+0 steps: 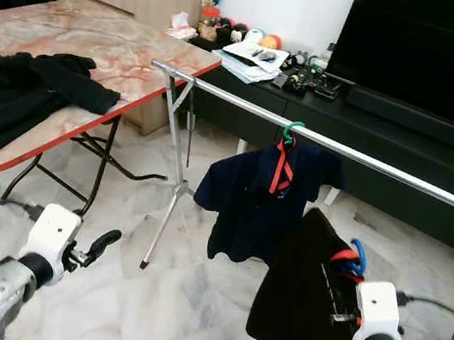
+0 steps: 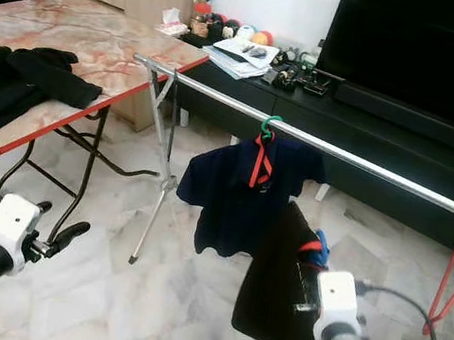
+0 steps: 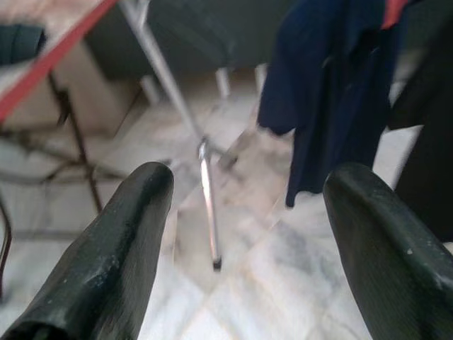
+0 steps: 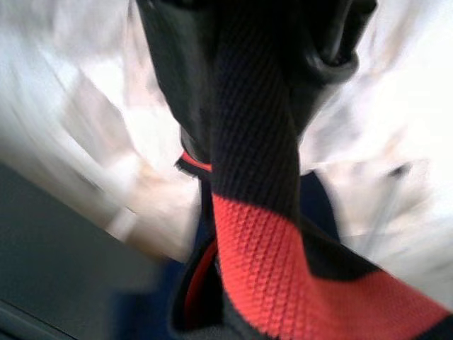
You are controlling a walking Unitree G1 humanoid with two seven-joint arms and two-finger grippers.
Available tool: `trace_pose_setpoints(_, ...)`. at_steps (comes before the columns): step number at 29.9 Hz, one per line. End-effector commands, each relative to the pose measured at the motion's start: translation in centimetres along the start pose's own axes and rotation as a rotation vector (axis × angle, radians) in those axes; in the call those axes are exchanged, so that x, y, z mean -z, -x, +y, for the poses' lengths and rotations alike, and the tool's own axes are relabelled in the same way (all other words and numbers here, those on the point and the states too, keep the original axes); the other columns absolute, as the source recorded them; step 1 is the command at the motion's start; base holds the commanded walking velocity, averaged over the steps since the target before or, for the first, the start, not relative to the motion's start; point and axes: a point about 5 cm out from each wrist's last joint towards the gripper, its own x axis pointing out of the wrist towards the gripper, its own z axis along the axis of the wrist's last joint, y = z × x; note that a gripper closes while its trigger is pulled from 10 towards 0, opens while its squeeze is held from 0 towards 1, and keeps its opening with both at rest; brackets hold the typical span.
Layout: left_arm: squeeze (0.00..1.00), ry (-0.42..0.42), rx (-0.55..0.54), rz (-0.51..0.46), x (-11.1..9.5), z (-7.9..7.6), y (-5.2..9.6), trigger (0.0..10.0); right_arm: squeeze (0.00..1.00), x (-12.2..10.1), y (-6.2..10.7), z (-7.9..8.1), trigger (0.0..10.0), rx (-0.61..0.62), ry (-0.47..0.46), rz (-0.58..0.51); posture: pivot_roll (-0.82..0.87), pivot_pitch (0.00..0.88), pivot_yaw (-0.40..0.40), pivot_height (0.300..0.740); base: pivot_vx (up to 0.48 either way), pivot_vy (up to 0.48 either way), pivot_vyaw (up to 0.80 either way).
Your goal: Hang hanger
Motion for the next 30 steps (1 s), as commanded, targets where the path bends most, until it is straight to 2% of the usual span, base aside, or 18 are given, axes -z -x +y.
trace_pose_setpoints(1,0.0,-0.047,0.124,-0.034,-2.5,-0.2,-0.2,10.0,0.0,-2.5,-0.1,0.4,10.0,-0.15,0.13,-0.042,0.07,0.049,-0.017,0.74,0.0,0.0,0.0)
trace_pose_setpoints(2,0.0,-0.047,0.124,-0.034,-2.5,-0.2,-0.2,10.0,0.0,-2.5,-0.1,0.4,10.0,-0.15,0.13,-0.042,0.07,0.049,-0.017,0.74,0.0,0.0,0.0)
trace_pose_setpoints(5,0.0,-0.065,0.217,-0.054,-4.1,-0.7,-0.3,10.0,0.0,-3.7,0.1,-0.4,10.0,-0.197,0.206,-0.049,0.07,0.052,-0.008,0.74,0.0,0.0,0.0)
trace_pose_setpoints(6,0.0,-0.074,0.253,-0.052,-4.4,-1.0,-0.3,10.0,0.0,-4.0,0.1,-0.6,10.0,-0.199,0.203,-0.051,0.07,0.053,-0.007,0.74,0.0,0.0,0.0)
trace_pose_setpoints(7,0.0,-0.096,0.344,-0.043,-4.9,-1.9,-0.2,10.0,0.0,-4.3,0.3,-0.6,10.0,-0.234,0.196,-0.053,0.06,0.054,-0.009,0.74,0.0,0.0,0.0)
trace_pose_setpoints(8,0.0,-0.096,0.344,-0.043,-4.9,-1.9,-0.2,10.0,0.0,-4.3,0.3,-0.6,10.0,-0.234,0.196,-0.053,0.06,0.054,-0.009,0.74,0.0,0.0,0.0)
trace_pose_setpoints(9,0.0,-0.108,0.46,-0.035,-5.8,-3.2,0.1,10.0,0.0,-4.3,0.8,-0.1,10.0,-0.321,0.219,-0.045,0.07,0.061,-0.006,0.74,0.0,0.0,0.0)
trace_pose_setpoints(14,0.0,-0.099,0.628,-0.055,-7.8,-5.0,0.4,10.0,0.0,-4.7,1.6,0.6,10.0,-0.462,0.336,-0.044,0.08,0.062,0.007,0.74,0.0,0.0,0.0)
trace_pose_setpoints(16,0.0,-0.137,0.721,-0.033,-8.2,-5.8,0.5,10.0,0.0,-5.7,2.0,1.0,10.0,-0.542,0.351,-0.079,0.07,0.06,0.015,0.74,0.0,0.0,0.0)
trace_pose_setpoints(19,0.0,-0.158,0.804,-0.018,-8.6,-6.5,0.5,10.0,0.0,-6.0,2.6,1.5,10.0,-0.628,0.406,-0.097,0.07,0.058,0.021,0.74,0.0,0.0,0.0)
trace_pose_setpoints(22,0.0,-0.144,0.783,-0.018,-8.8,-6.5,0.2,10.0,0.0,-5.9,2.0,1.1,10.0,-0.548,0.357,-0.096,0.07,0.055,0.022,0.74,0.0,0.0,0.0)
trace_pose_setpoints(24,0.0,-0.141,0.738,-0.019,-8.5,-6.0,-0.1,10.0,0.0,-5.6,1.5,0.6,10.0,-0.477,0.289,-0.086,0.06,0.054,0.024,0.74,0.0,0.0,0.0)
trace_pose_setpoints(25,0.0,-0.035,0.57,-0.07,-8.5,-4.7,-0.7,10.0,0.0,-5.0,0.9,0.0,10.0,-0.328,0.168,-0.089,0.07,0.051,0.024,0.74,0.0,0.0,0.0)
trace_pose_setpoints(26,0.0,0.027,0.469,-0.105,-8.5,-3.8,-0.9,10.0,0.0,-4.7,0.7,-0.2,10.0,-0.254,0.069,-0.093,0.07,0.05,0.023,0.74,0.0,0.0,0.0)
trace_pose_setpoints(27,0.0,0.027,0.469,-0.105,-8.5,-3.8,-0.9,10.0,0.0,-4.7,0.7,-0.2,10.0,-0.254,0.069,-0.093,0.07,0.05,0.023,0.74,0.0,0.0,0.0)
trace_pose_setpoints(28,0.0,0.129,0.273,-0.139,-7.8,-2.0,-1.1,10.0,0.0,-3.7,0.5,-0.4,10.0,-0.118,-0.098,-0.1,0.07,0.049,0.02,0.74,0.0,0.0,0.0)
trace_pose_setpoints(29,0.0,0.16,0.202,-0.141,-7.5,-1.3,-1.1,10.0,0.0,-3.3,0.5,-0.3,10.0,-0.07,-0.148,-0.102,0.07,0.049,0.02,0.74,0.0,0.0,0.0)
trace_pose_setpoints(30,0.0,0.16,0.202,-0.141,-7.5,-1.3,-1.1,10.0,0.0,-3.3,0.5,-0.3,10.0,-0.07,-0.148,-0.102,0.07,0.049,0.02,0.74,0.0,0.0,0.0)
